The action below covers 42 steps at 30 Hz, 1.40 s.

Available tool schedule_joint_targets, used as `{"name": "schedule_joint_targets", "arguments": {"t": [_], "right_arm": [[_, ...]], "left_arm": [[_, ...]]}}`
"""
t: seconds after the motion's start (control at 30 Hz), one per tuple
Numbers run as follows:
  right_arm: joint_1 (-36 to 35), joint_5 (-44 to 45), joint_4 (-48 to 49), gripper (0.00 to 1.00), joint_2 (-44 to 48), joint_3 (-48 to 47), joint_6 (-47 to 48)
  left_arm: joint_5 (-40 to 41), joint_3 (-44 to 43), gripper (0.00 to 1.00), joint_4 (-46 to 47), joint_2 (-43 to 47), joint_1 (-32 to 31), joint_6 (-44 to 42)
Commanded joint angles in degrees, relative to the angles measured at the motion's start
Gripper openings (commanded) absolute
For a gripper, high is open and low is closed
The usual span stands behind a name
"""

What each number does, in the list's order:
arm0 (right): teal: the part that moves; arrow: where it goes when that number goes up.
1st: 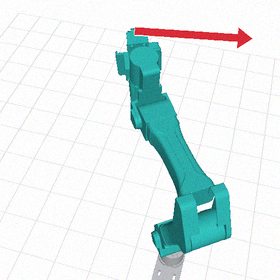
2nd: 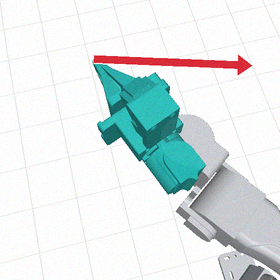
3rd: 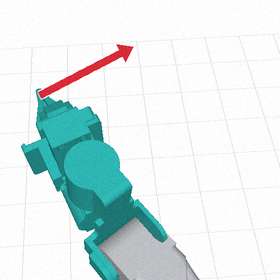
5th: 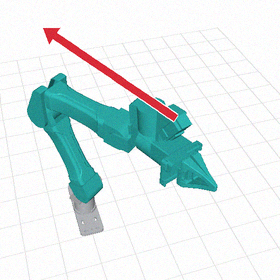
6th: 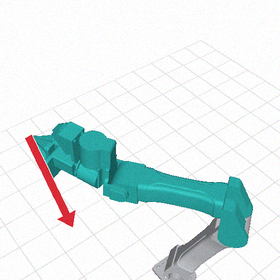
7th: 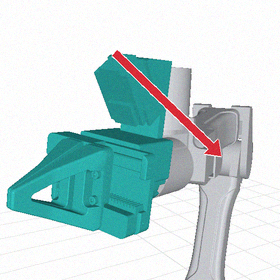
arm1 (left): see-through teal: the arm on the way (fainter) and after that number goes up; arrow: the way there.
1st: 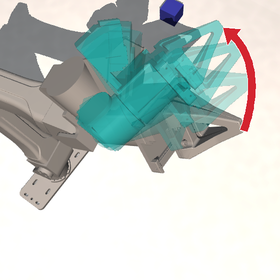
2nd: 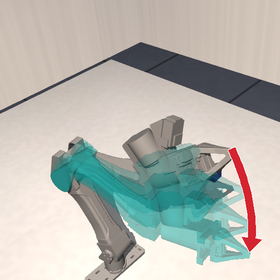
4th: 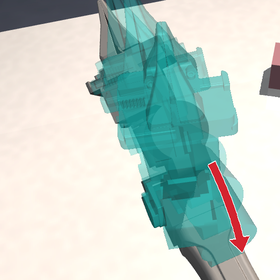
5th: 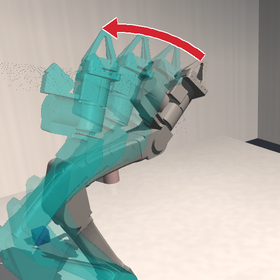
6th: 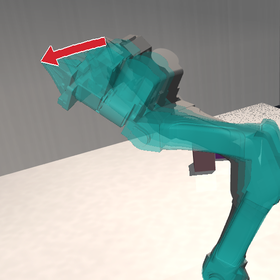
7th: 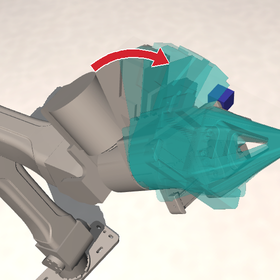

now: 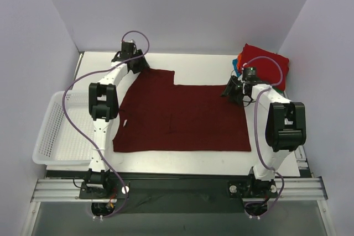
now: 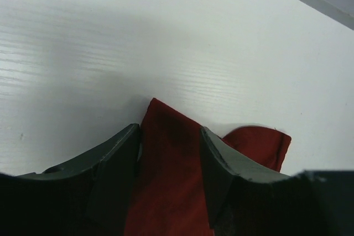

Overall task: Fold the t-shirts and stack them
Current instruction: Grap the side of the flattened tshirt furthest away from the robot with both arms

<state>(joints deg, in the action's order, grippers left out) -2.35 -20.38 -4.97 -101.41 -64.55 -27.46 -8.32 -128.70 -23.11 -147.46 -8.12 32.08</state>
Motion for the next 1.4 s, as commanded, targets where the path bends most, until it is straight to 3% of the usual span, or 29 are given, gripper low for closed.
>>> {"name": "schedule_joint_targets", "arguments": {"t": [0.0,0.2,0.53,0.93,1.2,1.37], "right_arm": [[2.26,1.39,0.40,0.44,-2.55,-4.96,-0.14],[6.30,2.10,-2.94,0.44,-9.16,-13.05,0.04],[6.92,9.13,-6.62,0.43,-16.79,-21.83,-0.31],[6.22,15.81,-20.15,0.38,-28.84,-40.98,-1.28],[5.43,17.13,-22.71,0.38,-29.82,-42.58,-1.54],[4.81,18.62,-23.24,0.27,-29.64,-42.76,-1.72]], "left_arm": [[-2.75,0.29,0.56,0.70,1.21,0.12,0.44],[-4.42,1.00,0.40,1.32,1.56,0.21,0.71],[-9.25,1.96,0.27,6.06,2.70,1.00,2.38],[-13.30,6.01,0.27,12.12,4.37,2.06,5.36],[-15.06,5.83,0.26,13.88,3.67,2.67,6.68],[-16.03,5.39,0.22,14.41,3.76,2.85,7.39]]}}
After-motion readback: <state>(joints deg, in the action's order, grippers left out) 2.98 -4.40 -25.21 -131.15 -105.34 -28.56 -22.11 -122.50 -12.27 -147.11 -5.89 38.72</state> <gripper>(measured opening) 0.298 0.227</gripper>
